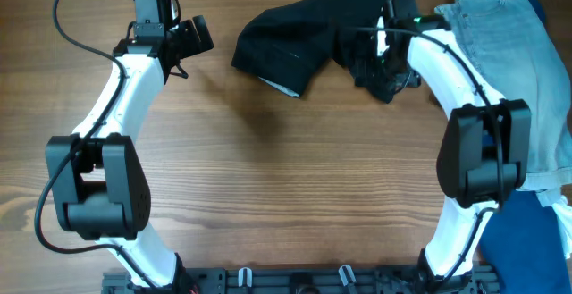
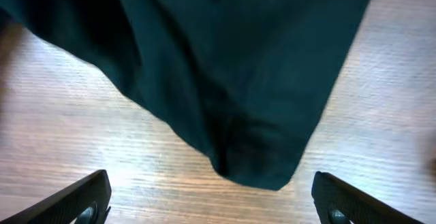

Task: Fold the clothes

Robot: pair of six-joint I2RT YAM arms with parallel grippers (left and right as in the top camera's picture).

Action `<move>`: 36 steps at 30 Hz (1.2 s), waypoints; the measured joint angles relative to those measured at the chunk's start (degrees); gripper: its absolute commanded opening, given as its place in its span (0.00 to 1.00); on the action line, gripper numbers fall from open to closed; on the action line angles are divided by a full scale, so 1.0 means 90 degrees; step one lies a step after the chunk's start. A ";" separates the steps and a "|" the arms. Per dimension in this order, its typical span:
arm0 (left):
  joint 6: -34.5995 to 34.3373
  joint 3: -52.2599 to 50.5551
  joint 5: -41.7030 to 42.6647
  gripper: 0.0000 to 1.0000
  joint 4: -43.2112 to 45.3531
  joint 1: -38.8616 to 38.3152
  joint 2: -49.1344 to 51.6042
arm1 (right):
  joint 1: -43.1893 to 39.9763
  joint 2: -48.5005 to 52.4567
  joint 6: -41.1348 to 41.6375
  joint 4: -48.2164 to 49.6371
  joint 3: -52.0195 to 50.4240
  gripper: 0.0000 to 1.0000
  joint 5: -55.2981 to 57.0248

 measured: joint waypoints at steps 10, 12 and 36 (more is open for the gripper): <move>0.0000 0.0000 0.0000 1.00 -0.0002 0.0000 0.0000 | -0.0012 0.0000 -0.0080 0.0338 -0.0685 0.65 -0.0056; 0.0000 0.0000 0.0000 1.00 -0.0007 0.0000 0.0000 | -0.0041 0.0000 -0.0097 0.0498 -0.0685 0.82 -0.0056; 0.0000 0.0000 0.0000 1.00 -0.0168 0.0000 0.0000 | -0.0588 0.0000 -0.0359 0.0656 -0.0726 0.72 -0.0537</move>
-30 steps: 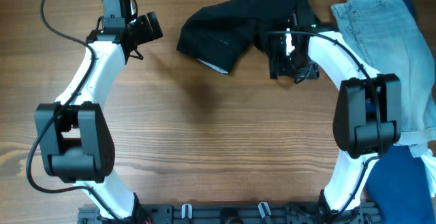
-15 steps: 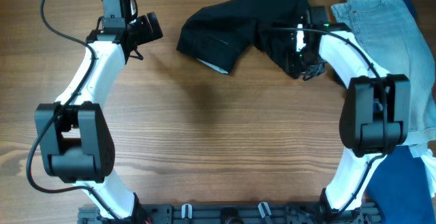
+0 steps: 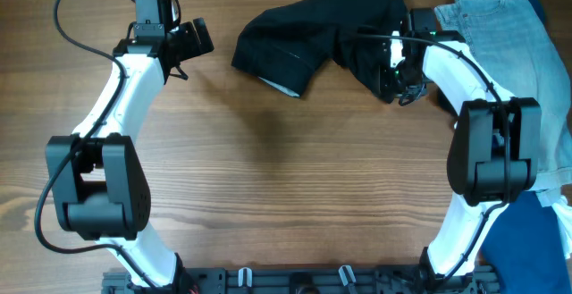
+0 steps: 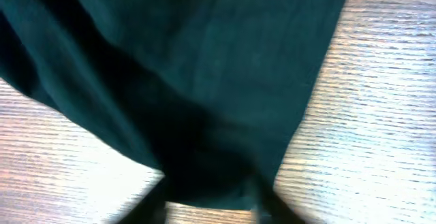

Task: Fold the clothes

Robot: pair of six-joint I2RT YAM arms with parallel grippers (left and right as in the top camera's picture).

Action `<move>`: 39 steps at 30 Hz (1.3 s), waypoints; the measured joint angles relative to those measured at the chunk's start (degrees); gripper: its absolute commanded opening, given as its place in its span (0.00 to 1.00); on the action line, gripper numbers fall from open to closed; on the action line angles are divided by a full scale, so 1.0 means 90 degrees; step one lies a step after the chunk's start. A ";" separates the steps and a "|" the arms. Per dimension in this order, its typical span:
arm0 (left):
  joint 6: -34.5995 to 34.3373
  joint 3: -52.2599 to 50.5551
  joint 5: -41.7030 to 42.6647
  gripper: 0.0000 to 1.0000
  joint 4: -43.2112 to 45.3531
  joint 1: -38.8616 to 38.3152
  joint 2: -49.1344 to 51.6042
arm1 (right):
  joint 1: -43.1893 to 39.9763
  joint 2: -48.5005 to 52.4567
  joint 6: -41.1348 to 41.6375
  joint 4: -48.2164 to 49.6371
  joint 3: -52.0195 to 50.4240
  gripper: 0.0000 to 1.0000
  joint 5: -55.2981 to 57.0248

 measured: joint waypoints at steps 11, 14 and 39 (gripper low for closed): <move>0.0000 0.0000 0.0000 1.00 -0.0002 0.0000 0.0000 | 0.0141 0.0236 -0.0073 -0.0041 0.0061 0.86 -0.0029; 0.0002 0.0000 0.0000 1.00 -0.0005 0.0000 0.0000 | 0.0243 0.0274 -0.0073 -0.0002 0.0083 0.04 0.0085; 0.0000 0.0000 0.0000 1.00 0.0046 0.0000 0.0000 | 0.0969 -0.0197 0.0165 0.1156 -0.0068 0.05 0.1212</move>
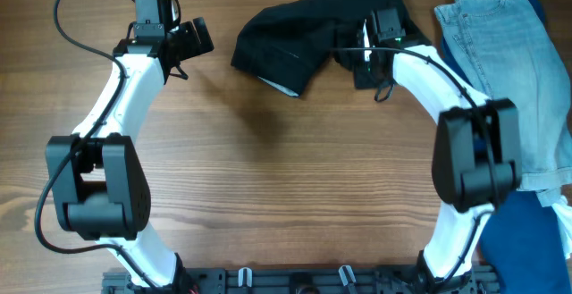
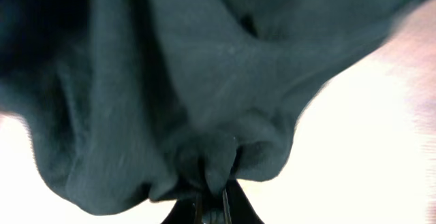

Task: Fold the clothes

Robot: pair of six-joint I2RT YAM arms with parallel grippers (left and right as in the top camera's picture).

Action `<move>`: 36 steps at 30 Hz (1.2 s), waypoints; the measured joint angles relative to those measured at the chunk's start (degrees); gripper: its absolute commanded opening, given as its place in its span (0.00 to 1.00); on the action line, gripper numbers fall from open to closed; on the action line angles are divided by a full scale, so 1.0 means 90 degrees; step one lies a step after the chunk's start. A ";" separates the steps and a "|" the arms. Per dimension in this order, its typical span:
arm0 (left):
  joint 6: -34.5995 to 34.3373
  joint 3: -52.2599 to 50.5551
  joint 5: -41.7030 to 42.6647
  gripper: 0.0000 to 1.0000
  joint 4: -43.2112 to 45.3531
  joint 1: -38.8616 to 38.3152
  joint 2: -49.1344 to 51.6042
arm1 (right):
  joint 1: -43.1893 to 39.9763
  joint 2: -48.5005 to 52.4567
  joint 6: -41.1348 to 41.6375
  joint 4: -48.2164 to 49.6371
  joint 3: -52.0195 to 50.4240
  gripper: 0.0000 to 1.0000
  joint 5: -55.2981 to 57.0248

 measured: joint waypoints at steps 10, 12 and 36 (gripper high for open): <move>0.0002 0.0000 0.0000 1.00 0.0002 0.0000 0.0000 | 0.0053 -0.1280 0.0080 0.0270 0.0000 0.04 0.0986; 0.0002 0.0000 0.0000 1.00 0.0017 0.0000 0.0000 | 0.0102 -0.1353 0.0019 0.0355 0.0000 0.04 0.1260; 0.0002 0.0000 -0.0002 1.00 0.0294 0.0000 0.0000 | 0.0301 -0.2293 -0.1734 0.4065 -0.0005 0.04 0.3944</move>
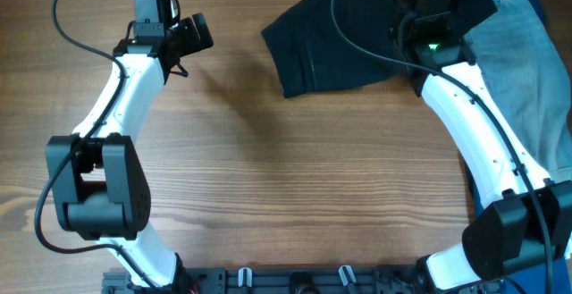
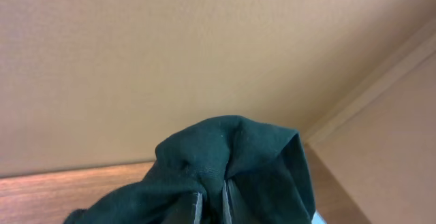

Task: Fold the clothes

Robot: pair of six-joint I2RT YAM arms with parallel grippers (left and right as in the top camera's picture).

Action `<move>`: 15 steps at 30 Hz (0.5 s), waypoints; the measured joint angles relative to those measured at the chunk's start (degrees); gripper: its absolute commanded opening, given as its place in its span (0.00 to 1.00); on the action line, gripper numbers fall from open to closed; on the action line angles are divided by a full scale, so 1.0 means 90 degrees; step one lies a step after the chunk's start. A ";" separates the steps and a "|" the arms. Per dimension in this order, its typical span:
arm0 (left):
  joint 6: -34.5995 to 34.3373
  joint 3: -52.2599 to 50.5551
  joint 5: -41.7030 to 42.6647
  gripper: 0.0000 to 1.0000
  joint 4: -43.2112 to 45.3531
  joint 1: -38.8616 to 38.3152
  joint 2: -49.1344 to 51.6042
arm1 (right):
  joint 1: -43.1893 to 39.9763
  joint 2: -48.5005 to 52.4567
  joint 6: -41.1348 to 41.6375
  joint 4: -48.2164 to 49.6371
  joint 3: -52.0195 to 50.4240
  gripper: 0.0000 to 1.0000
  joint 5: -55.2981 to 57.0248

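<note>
A black garment point(image 1: 331, 48) lies at the back of the wooden table point(image 1: 286, 178), its right end lifted. My right gripper is raised high above the table's back edge and shut on a bunch of that fabric. In the right wrist view the dark garment point(image 2: 231, 156) is pinched between my fingertips point(image 2: 199, 209), with my right gripper point(image 2: 211, 209) pointing at a beige wall. My left gripper point(image 1: 192, 35) rests at the far left back, away from all clothing; its jaws cannot be made out. Light blue jeans point(image 1: 527, 53) lie at the right.
A dark blue cloth point(image 1: 550, 240) lies at the table's right front corner, partly under the jeans. My right arm's white links cross the right side of the table. A rail with clips runs along the front edge.
My right gripper, then low on the table and shut on the garment's bunched edge, now holds it high. The garment's left part has shifted right and lies flatter.
My right gripper was open just above the garment's lower right corner. Then it was down against the fabric, then shut on a bunch of it. Now that bunch is lifted high and the garment is drawn rightwards. The left arm has stayed still throughout.
</note>
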 measured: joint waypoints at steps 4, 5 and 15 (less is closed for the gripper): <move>-0.0002 0.0000 0.0000 1.00 0.0024 0.0000 0.0000 | 0.0000 0.0000 -0.0168 0.0058 0.0000 0.04 0.0049; -0.0002 0.0000 0.0000 1.00 0.0024 0.0000 0.0000 | 0.0012 -0.0002 -0.0182 -0.0058 0.0000 0.05 0.0061; -0.0002 0.0000 -0.0002 1.00 0.0046 0.0002 0.0000 | 0.0415 -0.0002 -0.0194 -0.0704 0.0000 0.04 -0.0165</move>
